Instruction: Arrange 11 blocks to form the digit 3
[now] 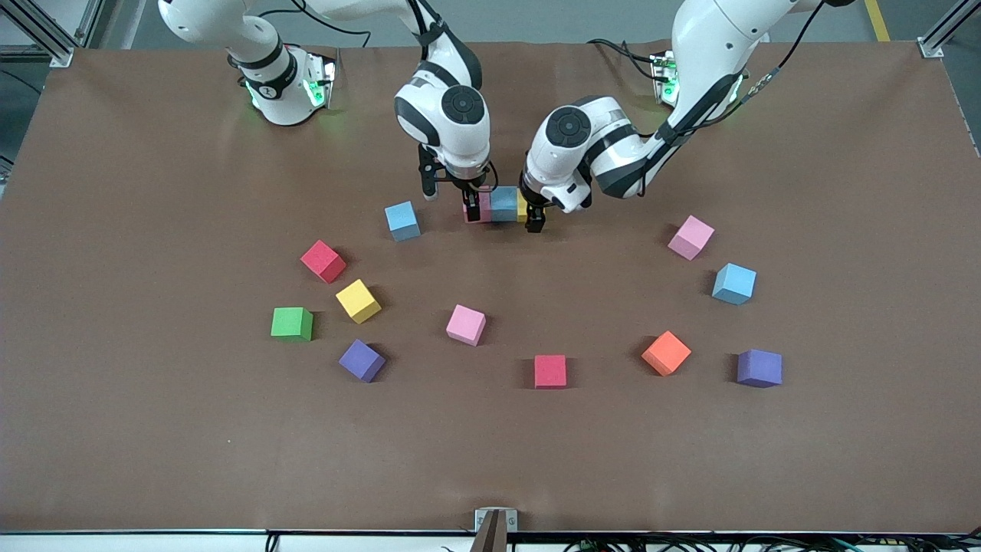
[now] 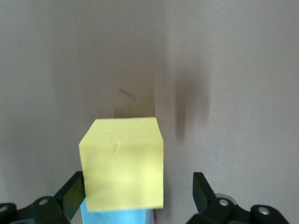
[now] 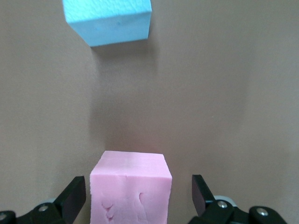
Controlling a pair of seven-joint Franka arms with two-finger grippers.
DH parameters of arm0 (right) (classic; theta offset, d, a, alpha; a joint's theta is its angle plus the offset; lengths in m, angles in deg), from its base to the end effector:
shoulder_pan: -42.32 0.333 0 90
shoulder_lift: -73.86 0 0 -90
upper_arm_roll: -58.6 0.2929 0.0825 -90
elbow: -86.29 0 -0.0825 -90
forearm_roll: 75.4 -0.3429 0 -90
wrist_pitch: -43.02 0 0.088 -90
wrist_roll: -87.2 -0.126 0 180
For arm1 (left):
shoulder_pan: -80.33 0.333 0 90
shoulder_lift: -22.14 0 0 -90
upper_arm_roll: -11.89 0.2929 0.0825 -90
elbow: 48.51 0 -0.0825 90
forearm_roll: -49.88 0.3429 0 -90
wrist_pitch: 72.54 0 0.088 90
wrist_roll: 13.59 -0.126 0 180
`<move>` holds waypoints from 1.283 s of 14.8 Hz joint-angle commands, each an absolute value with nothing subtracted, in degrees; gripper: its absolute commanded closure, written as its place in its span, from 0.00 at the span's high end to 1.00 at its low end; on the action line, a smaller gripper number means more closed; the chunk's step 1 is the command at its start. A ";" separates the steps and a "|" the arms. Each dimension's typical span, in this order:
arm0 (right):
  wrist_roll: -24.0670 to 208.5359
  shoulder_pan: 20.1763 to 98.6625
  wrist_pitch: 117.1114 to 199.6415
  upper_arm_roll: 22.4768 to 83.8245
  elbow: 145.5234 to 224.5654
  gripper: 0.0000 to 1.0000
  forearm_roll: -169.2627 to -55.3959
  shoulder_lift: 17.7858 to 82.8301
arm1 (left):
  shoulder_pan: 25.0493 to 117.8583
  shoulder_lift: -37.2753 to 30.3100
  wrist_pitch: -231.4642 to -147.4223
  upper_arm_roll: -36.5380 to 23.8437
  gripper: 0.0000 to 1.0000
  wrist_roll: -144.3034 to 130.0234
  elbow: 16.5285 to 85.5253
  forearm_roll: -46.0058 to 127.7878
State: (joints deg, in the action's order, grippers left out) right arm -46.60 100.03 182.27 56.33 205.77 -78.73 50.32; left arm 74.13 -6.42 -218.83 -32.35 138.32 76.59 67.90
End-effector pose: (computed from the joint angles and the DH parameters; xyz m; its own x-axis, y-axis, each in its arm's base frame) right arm 0.3081 0.4488 0.2129 0.1608 -0.9865 0.0315 -0.9855 -0.1587 0.0606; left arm 0.3321 -0.4143 0.2171 -0.0128 0.9916 -0.1287 0.9942 -0.0012 -0.1079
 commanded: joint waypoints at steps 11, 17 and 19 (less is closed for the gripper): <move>-21.73 85.15 174.33 56.23 206.70 1.00 -76.80 59.98 | 76.71 -5.90 -193.42 -33.90 1.00 128.92 55.48 68.60; 1.22 73.10 175.82 56.23 203.98 1.00 -76.71 57.87 | 86.11 -5.90 -186.98 -33.55 1.00 99.91 49.06 69.04; 7.02 70.28 175.91 56.23 202.83 1.00 -76.71 56.38 | 88.75 -5.64 -186.45 -33.46 1.00 92.53 47.82 70.96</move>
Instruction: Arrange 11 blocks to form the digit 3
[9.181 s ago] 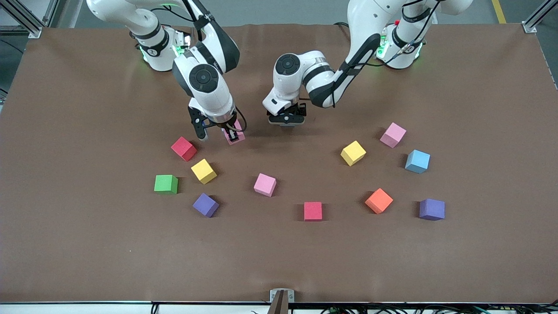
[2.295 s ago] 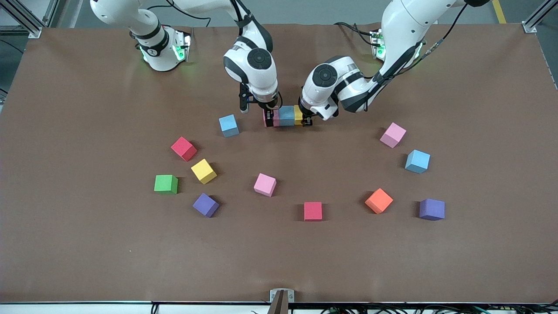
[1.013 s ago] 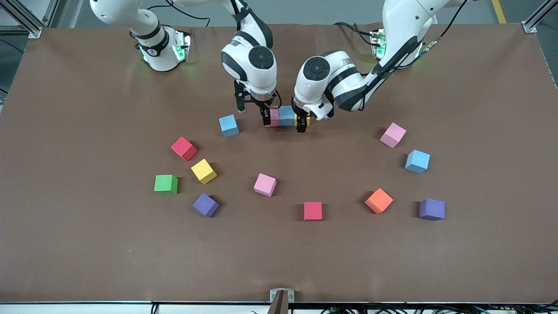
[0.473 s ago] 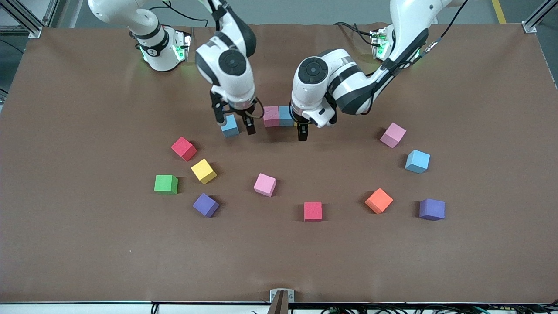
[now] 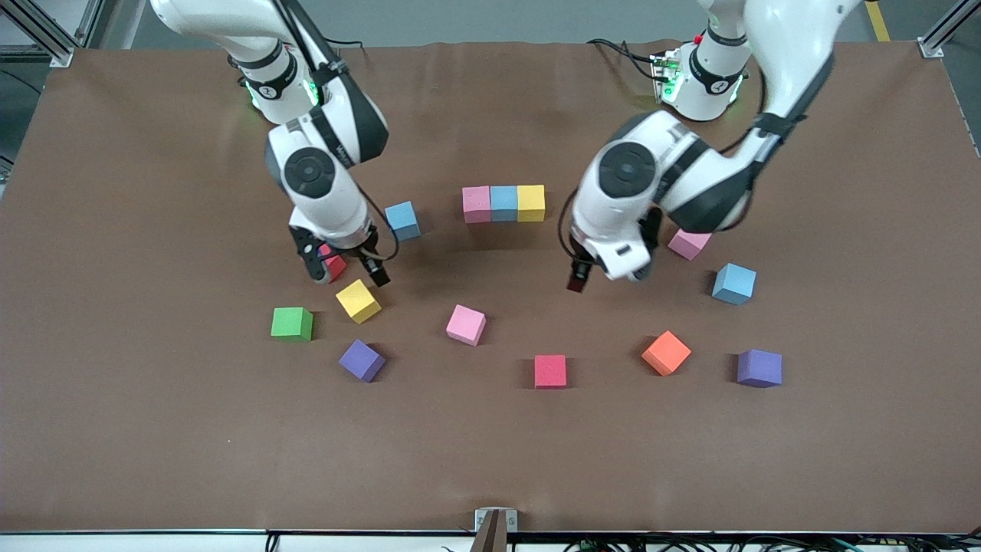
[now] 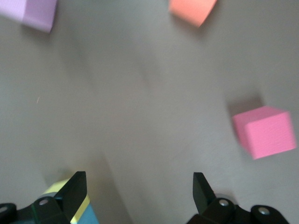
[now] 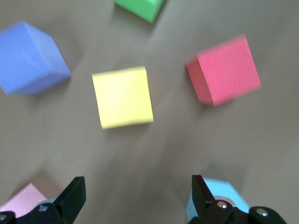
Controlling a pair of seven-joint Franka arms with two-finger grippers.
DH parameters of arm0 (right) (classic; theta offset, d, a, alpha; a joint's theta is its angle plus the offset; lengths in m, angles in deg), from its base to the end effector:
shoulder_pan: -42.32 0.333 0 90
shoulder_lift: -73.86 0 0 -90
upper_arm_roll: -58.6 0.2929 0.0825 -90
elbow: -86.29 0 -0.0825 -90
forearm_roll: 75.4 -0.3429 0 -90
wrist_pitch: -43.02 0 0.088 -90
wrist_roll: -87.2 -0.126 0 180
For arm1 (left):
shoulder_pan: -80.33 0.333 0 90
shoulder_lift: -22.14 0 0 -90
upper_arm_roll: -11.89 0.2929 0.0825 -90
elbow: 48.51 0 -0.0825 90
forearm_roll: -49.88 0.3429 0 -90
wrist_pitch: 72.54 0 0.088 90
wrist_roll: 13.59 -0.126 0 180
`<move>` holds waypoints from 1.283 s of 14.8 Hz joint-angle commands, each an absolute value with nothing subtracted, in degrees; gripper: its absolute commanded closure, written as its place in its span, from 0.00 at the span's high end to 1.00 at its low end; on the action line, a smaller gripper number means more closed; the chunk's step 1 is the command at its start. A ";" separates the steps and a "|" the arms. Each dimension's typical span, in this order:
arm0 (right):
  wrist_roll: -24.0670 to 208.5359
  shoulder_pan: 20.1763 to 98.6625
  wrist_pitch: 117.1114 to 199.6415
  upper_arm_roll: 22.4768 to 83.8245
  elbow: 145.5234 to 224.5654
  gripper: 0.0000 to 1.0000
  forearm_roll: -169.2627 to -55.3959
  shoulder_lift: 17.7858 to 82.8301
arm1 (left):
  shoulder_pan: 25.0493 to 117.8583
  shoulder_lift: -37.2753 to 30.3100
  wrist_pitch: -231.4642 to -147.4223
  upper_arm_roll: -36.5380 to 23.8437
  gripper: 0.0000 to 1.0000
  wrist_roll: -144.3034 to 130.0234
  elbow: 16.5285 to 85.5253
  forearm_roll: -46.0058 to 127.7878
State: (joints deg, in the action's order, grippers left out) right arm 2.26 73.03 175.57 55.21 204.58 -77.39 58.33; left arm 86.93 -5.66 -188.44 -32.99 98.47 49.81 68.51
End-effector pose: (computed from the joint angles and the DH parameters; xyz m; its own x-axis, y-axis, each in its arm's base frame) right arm 0.4858 0.2528 0.2876 0.5169 -0.8560 -0.0111 -0.8557 -0.5170 0.0207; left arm 0.5133 -0.3187 0.3494 0.3674 0.9294 -0.0362 0.9288 -0.3686 -0.0372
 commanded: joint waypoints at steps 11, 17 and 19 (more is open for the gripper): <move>18.99 67.55 184.43 56.31 200.10 1.00 -76.71 46.88 | 101.41 -4.85 -171.70 -33.64 1.00 41.12 35.08 74.49; 20.84 66.76 184.52 56.31 200.28 1.00 -76.80 46.00 | 109.59 -0.99 -168.87 -35.39 1.00 21.16 33.84 74.32; 22.68 65.97 184.52 56.31 200.37 0.99 -76.80 45.91 | 111.69 -0.10 -168.61 -35.66 1.00 16.92 33.84 73.70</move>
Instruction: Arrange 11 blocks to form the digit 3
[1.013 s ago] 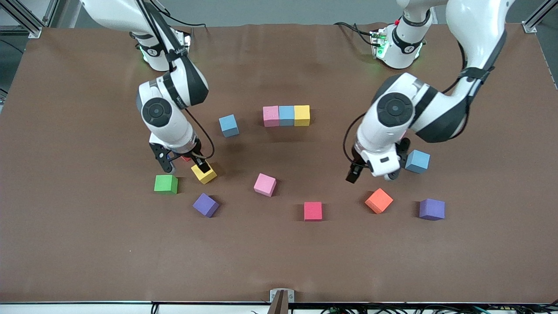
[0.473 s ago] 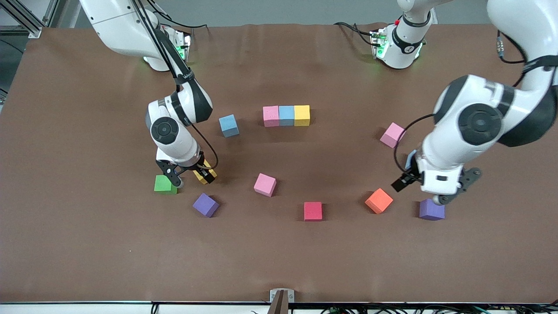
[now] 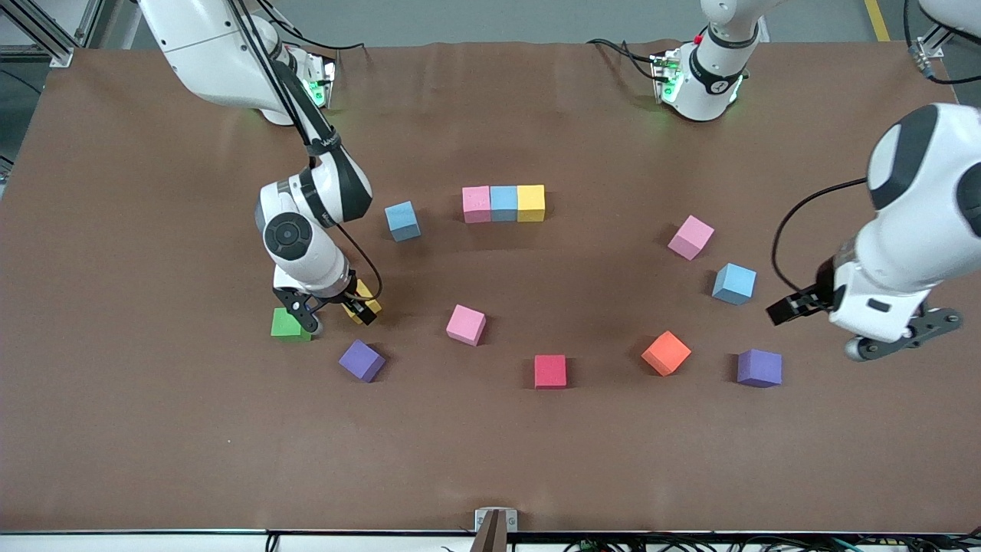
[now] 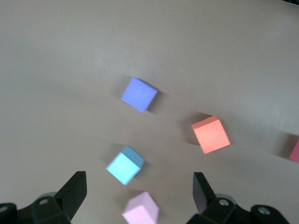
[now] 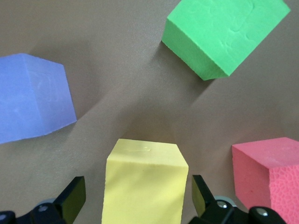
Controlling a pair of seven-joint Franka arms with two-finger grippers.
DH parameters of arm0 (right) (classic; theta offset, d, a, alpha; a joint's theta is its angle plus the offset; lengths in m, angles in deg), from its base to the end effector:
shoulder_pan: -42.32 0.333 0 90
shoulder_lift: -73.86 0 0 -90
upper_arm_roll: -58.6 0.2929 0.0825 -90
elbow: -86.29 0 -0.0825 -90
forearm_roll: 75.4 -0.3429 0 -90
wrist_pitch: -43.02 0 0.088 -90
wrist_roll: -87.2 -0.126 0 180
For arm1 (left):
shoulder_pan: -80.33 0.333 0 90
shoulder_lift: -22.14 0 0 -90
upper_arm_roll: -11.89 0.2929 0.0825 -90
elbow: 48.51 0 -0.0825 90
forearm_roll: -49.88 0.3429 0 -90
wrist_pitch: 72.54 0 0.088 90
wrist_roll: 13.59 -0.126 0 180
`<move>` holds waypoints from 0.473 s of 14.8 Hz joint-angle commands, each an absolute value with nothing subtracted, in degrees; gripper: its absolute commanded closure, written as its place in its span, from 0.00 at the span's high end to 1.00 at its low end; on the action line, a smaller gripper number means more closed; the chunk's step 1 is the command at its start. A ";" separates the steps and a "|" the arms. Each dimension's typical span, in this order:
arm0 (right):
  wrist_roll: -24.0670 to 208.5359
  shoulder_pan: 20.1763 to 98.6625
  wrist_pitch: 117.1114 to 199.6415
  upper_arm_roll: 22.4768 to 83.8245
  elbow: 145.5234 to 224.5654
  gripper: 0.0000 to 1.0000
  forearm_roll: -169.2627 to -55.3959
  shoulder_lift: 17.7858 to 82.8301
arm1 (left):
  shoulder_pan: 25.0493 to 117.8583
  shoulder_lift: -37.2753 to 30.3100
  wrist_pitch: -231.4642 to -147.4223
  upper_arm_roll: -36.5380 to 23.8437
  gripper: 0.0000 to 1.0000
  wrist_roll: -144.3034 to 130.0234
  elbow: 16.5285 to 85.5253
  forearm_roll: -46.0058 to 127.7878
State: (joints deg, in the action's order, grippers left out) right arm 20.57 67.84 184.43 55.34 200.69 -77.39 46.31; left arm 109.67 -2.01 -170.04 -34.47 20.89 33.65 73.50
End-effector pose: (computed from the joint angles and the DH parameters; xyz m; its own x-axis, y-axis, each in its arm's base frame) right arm 0.5289 0.2173 0.2089 0.7001 -0.7141 0.0012 -0.7141 -0.7000 0.0096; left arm 0.6063 -0.0614 0.4740 0.9591 0.2803 0.0390 0.2829 -0.9537 -0.1022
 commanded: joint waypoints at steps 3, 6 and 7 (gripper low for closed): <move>23.92 65.52 184.44 56.31 200.46 0.59 -76.80 45.73 | 111.71 2.97 -166.85 -35.40 1.00 13.85 33.84 73.53; 24.27 65.79 184.26 56.40 200.37 0.03 -76.80 45.74 | 105.07 7.80 -164.75 -27.01 1.00 12.17 34.02 68.88; 26.19 66.22 183.91 56.40 200.37 0.01 -76.89 45.74 | 100.68 9.55 -163.87 -21.13 1.00 9.81 34.02 66.78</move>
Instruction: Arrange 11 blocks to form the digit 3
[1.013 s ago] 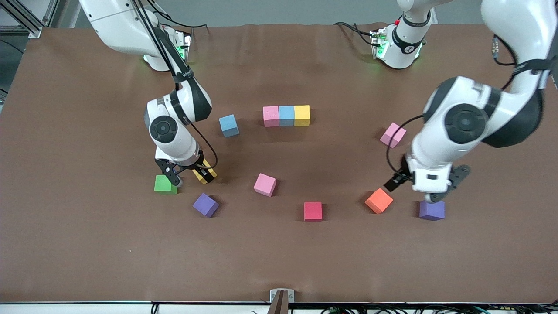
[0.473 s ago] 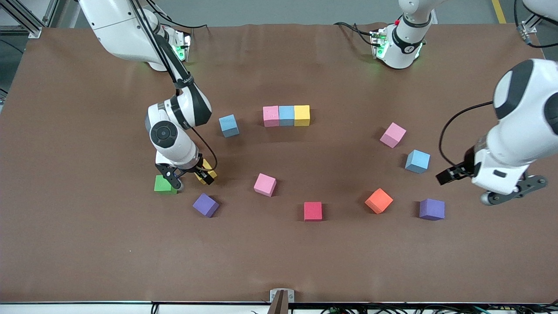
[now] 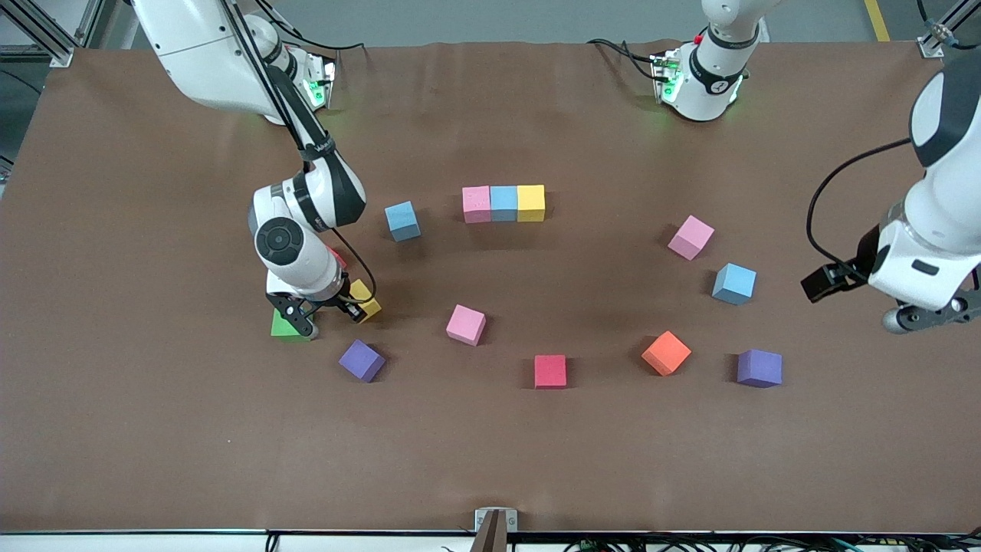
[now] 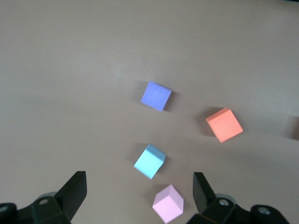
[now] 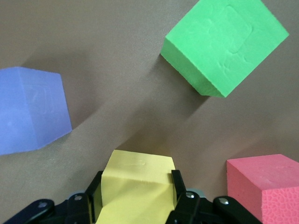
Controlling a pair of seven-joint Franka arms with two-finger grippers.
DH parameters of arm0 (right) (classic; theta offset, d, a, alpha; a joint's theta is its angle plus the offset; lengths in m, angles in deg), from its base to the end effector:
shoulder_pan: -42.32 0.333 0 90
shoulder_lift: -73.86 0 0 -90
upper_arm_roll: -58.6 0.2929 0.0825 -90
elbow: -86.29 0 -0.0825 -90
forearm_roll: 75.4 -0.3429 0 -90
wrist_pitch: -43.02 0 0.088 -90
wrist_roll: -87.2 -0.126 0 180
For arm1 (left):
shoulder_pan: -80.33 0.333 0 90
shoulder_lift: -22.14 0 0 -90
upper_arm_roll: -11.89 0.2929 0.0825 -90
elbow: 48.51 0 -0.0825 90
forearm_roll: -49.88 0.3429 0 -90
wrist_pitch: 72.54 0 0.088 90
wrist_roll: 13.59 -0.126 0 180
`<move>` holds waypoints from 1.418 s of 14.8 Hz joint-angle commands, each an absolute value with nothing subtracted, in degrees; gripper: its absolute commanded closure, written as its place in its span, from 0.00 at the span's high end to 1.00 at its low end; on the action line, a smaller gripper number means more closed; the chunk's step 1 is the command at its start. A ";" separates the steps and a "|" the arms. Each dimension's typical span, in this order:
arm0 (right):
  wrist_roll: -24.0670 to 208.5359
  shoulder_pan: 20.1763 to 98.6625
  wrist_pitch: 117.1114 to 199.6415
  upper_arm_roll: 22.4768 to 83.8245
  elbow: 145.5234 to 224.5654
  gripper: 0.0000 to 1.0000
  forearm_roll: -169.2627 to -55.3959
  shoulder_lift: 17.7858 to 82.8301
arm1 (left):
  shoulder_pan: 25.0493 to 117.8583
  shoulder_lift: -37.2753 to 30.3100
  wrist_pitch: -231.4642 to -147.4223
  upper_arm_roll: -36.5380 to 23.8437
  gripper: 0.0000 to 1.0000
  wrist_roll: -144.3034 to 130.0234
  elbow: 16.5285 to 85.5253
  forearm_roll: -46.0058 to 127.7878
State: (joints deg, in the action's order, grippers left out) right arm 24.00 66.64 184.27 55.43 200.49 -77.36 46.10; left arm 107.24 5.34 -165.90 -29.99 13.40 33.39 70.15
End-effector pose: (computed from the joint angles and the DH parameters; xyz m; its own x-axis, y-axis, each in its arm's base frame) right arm 0.5334 0.2072 0.2079 0.7286 -0.6849 -0.0010 -0.6849 -0.7286 0.0122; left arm 0.5815 -0.0597 0.5234 0.9785 0.1994 0.0535 0.2053 -0.9672 -0.1499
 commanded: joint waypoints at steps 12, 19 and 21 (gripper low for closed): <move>50.64 80.71 183.47 57.72 198.88 0.00 -76.89 46.00 | 81.73 24.77 -158.15 11.63 1.00 -8.23 43.41 50.50; 50.81 85.82 183.91 57.72 197.56 0.00 -76.80 45.56 | 81.65 24.16 -158.15 9.96 1.00 -8.41 42.63 50.41; 52.30 86.97 183.38 57.72 195.81 0.00 -76.80 44.34 | 81.65 24.25 -158.24 9.78 1.00 -8.41 42.63 50.32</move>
